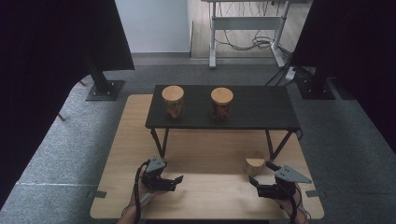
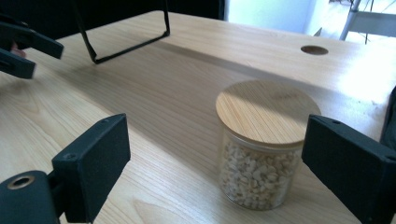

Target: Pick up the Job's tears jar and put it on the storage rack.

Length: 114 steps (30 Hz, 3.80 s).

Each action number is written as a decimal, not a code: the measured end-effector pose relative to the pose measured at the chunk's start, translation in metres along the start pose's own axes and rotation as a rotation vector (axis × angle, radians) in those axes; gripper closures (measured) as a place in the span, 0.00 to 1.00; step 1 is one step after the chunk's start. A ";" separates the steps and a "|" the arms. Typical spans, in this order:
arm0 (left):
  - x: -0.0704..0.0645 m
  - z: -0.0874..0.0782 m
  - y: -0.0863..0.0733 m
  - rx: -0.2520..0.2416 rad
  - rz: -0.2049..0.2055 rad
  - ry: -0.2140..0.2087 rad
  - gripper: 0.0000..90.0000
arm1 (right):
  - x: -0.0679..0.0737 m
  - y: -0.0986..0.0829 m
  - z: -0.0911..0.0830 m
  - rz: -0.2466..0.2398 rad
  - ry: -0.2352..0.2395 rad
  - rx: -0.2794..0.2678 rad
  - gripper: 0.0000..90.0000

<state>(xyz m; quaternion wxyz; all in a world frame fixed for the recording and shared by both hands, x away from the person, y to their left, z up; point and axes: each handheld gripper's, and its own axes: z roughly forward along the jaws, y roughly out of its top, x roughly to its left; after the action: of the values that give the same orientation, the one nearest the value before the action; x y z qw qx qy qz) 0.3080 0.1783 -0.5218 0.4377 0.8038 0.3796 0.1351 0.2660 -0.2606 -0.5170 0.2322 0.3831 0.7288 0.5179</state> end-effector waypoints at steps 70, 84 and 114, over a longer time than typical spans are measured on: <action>0.001 0.001 -0.001 0.007 0.000 0.007 0.08 | -0.026 -0.002 0.077 -0.009 -0.108 0.197 0.27; 0.001 0.001 -0.001 0.009 0.003 0.009 0.08 | -0.021 0.000 0.075 -0.021 -0.113 0.199 0.27; 0.003 0.000 -0.001 0.003 0.000 0.010 0.08 | -0.006 0.013 0.050 -0.045 -0.057 0.135 0.27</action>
<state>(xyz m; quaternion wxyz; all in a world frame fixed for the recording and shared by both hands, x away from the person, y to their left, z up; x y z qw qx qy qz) 0.3092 0.1808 -0.5224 0.4346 0.8039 0.3818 0.1384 0.3108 -0.2339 -0.5227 0.2381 0.3960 0.7637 0.4508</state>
